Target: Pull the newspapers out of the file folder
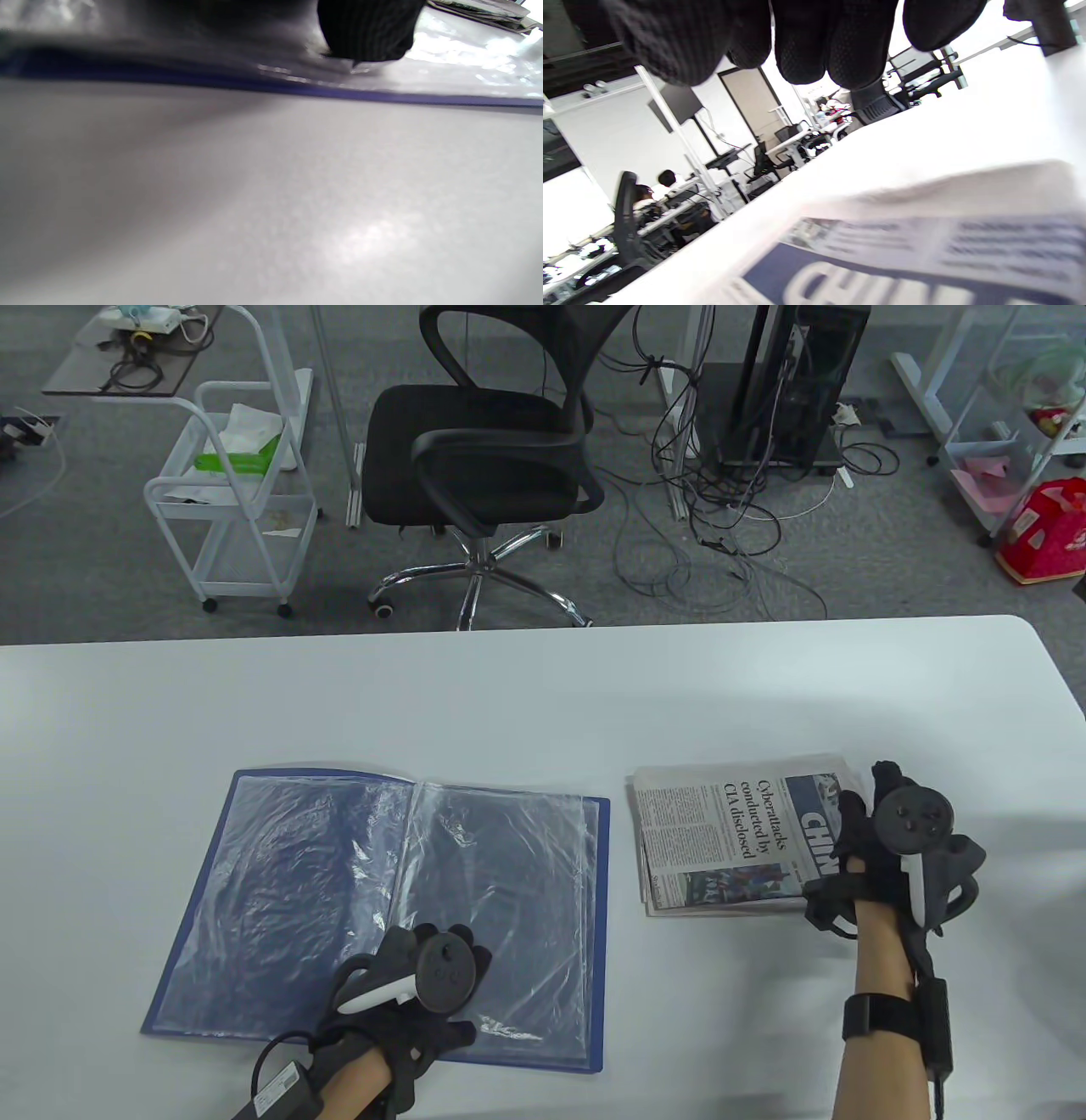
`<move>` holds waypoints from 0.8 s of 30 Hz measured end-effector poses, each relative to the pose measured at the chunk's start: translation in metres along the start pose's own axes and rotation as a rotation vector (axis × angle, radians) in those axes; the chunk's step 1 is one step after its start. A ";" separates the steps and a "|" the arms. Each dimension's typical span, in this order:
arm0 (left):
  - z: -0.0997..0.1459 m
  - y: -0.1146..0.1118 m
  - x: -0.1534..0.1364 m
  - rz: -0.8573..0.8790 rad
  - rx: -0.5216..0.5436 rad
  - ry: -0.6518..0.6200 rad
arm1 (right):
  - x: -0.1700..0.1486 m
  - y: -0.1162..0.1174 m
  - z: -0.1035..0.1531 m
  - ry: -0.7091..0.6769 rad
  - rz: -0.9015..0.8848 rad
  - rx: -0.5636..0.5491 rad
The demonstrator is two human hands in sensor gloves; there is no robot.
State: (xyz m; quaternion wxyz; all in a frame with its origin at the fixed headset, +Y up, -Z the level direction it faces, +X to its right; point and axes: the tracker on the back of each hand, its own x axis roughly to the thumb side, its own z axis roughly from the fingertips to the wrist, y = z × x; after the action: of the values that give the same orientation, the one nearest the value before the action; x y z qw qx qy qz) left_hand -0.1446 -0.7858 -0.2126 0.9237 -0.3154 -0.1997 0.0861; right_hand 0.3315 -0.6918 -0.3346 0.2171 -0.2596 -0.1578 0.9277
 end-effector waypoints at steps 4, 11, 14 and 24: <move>0.000 0.000 0.000 0.000 0.000 0.002 | 0.032 -0.020 0.011 -0.107 -0.028 -0.011; 0.000 0.001 0.002 -0.005 0.004 0.014 | 0.086 -0.033 0.050 -0.265 -0.190 0.043; 0.000 0.001 0.002 -0.008 0.005 0.015 | 0.104 -0.023 0.076 -0.344 -0.193 0.081; 0.000 0.001 0.003 -0.012 0.014 0.009 | 0.119 0.050 0.149 -0.499 -0.073 0.293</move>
State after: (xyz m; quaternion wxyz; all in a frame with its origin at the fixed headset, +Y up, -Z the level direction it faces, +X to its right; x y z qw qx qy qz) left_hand -0.1423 -0.7840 -0.2128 0.9273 -0.3080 -0.1967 0.0806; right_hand 0.1417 -0.7034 -0.2824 0.2400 0.0163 -0.0797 0.9674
